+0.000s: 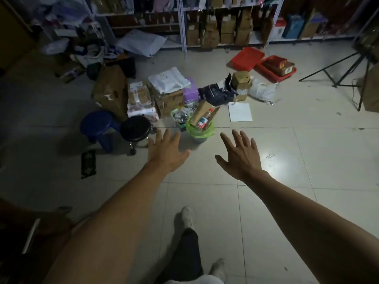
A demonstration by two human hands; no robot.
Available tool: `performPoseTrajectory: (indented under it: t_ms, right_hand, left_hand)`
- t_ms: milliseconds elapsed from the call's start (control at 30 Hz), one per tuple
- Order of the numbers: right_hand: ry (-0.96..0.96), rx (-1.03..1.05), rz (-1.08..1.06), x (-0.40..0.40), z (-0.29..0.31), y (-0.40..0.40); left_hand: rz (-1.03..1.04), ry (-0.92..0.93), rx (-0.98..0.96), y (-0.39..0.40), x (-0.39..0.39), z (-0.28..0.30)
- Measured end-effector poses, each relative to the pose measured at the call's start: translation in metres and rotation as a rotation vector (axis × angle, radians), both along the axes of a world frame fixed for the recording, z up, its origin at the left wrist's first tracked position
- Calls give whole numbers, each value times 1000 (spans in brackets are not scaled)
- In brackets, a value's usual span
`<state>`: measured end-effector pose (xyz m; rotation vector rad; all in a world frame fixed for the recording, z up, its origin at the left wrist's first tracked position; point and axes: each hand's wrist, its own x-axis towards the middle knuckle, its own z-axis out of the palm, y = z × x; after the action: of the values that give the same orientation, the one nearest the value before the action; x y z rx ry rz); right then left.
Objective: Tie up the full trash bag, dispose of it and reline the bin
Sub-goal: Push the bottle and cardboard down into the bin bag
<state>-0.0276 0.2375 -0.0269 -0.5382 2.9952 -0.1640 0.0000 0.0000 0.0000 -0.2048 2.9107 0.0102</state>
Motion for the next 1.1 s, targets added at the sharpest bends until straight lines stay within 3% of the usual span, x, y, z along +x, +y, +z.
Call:
performPoseTrajectory:
  t_ms: [500, 1100]
  right_hand:
    - [-84, 24, -93, -153, -24, -65]
    - [-183, -11, -31, -392, -79, -48]
  left_hand:
    - [-54, -45, 34, -71, -181, -28]
    - [16, -82, 23, -54, -395, -69]
